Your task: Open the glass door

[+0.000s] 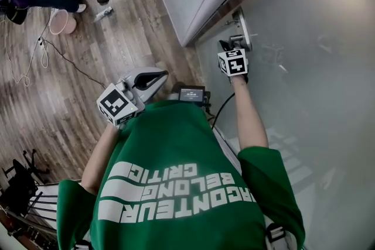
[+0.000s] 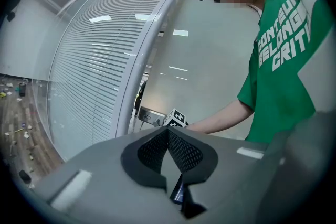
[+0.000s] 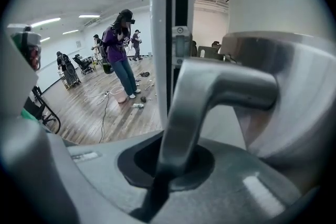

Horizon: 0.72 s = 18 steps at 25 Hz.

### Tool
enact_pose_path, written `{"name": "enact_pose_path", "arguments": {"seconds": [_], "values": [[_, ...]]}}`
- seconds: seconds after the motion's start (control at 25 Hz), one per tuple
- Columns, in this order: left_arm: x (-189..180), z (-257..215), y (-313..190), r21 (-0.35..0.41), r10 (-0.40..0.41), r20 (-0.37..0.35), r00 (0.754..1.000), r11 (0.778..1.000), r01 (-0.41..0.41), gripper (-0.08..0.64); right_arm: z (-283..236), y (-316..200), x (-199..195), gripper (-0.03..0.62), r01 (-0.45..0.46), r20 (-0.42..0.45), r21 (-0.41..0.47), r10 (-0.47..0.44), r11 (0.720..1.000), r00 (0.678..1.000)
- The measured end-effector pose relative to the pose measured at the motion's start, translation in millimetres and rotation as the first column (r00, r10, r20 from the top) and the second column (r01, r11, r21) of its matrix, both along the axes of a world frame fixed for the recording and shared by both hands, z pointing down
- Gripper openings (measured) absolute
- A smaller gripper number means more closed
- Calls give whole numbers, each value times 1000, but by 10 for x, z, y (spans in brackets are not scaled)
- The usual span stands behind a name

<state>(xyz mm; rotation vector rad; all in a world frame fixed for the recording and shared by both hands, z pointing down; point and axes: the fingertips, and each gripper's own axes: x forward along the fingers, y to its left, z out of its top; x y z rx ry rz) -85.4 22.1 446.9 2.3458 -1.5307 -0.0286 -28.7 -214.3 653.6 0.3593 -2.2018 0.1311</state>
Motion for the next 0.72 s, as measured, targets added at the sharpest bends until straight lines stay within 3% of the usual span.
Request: {"name": "enact_pose_path", "arguments": {"seconds": [0.12, 0.44, 0.72], "values": [[78, -25, -34, 11, -13, 7, 1000, 1000, 13, 9, -27, -119, 30, -8, -25, -31, -23, 24, 999, 999], [333, -131, -101, 31, -10, 14, 1000, 999, 10, 9, -214, -400, 309, -8, -79, -224, -44, 67, 996, 972], [617, 24, -292, 29, 82, 31, 996, 996, -83, 9, -124, -723, 566, -8, -154, -264, -88, 126, 984, 956]]}}
